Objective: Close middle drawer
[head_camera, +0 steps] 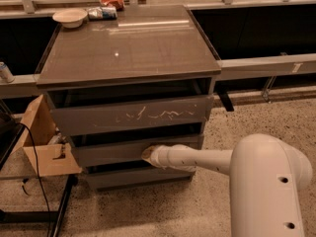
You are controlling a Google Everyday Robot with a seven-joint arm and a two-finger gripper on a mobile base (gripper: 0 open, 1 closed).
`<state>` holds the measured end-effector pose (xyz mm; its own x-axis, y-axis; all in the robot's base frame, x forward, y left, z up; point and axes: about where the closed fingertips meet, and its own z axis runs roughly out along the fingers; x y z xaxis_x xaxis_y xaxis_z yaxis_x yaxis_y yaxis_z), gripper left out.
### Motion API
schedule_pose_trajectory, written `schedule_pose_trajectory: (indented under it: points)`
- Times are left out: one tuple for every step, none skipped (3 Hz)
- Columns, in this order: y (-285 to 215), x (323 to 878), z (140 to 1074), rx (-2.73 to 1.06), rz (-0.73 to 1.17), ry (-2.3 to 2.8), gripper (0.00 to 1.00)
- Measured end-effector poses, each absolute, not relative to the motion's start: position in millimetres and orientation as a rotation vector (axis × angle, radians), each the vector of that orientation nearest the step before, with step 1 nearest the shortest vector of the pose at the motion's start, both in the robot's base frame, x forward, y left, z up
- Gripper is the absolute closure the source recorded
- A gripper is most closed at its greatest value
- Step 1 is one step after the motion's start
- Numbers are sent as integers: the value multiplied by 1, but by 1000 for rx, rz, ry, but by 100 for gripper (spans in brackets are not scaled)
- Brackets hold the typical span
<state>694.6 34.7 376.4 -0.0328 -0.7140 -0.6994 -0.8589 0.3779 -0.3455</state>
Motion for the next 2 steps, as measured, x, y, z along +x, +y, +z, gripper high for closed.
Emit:
schedule_pose_trajectory:
  points:
    - [29,680,385,-1407,244,1814,100]
    - [20,653,400,-1456,299,1868,100]
